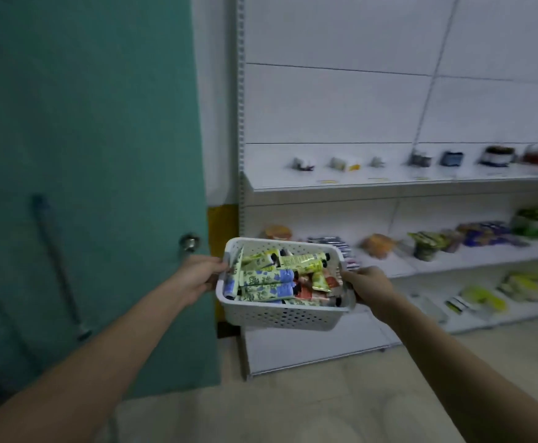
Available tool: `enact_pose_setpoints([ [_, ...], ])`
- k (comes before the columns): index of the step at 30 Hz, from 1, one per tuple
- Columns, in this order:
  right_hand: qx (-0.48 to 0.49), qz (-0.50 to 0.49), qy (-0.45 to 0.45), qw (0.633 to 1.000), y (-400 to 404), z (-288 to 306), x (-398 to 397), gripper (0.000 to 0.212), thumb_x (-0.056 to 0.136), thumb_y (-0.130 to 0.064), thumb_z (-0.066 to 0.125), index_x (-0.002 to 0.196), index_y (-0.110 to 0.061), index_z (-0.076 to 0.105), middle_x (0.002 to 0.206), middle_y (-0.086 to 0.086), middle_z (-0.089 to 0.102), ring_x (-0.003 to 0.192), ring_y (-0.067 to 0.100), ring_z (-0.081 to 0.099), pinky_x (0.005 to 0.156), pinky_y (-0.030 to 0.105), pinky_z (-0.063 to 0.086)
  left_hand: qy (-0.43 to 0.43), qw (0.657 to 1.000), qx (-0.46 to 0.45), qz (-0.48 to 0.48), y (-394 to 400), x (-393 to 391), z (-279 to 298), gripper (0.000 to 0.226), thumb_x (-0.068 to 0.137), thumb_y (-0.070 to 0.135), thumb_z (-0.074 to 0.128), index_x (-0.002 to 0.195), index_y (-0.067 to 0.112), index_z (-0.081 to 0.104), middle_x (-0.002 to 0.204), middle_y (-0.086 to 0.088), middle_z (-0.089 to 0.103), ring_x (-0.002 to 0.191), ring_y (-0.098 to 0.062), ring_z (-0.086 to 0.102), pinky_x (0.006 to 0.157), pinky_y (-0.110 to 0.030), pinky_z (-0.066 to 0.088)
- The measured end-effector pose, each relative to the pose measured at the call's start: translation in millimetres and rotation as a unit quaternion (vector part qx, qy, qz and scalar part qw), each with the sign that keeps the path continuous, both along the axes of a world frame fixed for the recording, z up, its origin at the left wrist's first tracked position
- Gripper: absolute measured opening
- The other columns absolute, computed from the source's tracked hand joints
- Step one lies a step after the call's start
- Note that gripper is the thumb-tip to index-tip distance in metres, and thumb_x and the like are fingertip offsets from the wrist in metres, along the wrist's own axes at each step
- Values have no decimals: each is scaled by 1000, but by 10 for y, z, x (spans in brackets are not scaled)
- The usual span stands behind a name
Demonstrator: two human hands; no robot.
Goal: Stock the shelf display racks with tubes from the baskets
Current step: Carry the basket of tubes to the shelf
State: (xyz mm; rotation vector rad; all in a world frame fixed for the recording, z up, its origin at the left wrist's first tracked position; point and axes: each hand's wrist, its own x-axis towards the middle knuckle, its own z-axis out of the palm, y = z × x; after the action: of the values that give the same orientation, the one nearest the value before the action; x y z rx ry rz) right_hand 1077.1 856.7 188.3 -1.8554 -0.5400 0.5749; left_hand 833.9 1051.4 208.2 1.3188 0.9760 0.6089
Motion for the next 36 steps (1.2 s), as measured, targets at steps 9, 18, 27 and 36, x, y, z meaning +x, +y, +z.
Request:
enact_pose_setpoints([
  [9,10,-215,13,977,-661,217,2018,17,94,-14,60,85,-1,65,80,15,69,68,22,67,55,29,57,-22,978,10,-206,240,3037,426,12,89,-5,60,99,-10,65,82,-18,63,58,-19,62,46,-22,53],
  [18,-4,-353,21,935,-1693,326,4277,18,92,-15,64,80,-1,62,74,14,63,62,22,62,54,30,53,6,949,-3,-315,-538,6024,276,8,91,-4,58,94,-7,64,80,-16,63,66,-21,60,56,-31,55],
  [27,7,-428,21,904,-2450,674,6225,13,93,-10,60,81,-5,60,78,14,64,62,21,63,36,19,45,-1,920,19,-392,-1285,8474,607,20,91,4,64,108,-7,64,90,-16,65,72,-21,61,77,-40,54],
  [36,-15,-469,46,882,-3013,382,8258,23,93,-13,64,111,1,59,103,23,67,84,29,69,68,38,61,22,896,8,-442,-1924,10960,157,12,91,2,62,80,-2,63,72,-14,65,61,-20,61,60,-32,50],
])
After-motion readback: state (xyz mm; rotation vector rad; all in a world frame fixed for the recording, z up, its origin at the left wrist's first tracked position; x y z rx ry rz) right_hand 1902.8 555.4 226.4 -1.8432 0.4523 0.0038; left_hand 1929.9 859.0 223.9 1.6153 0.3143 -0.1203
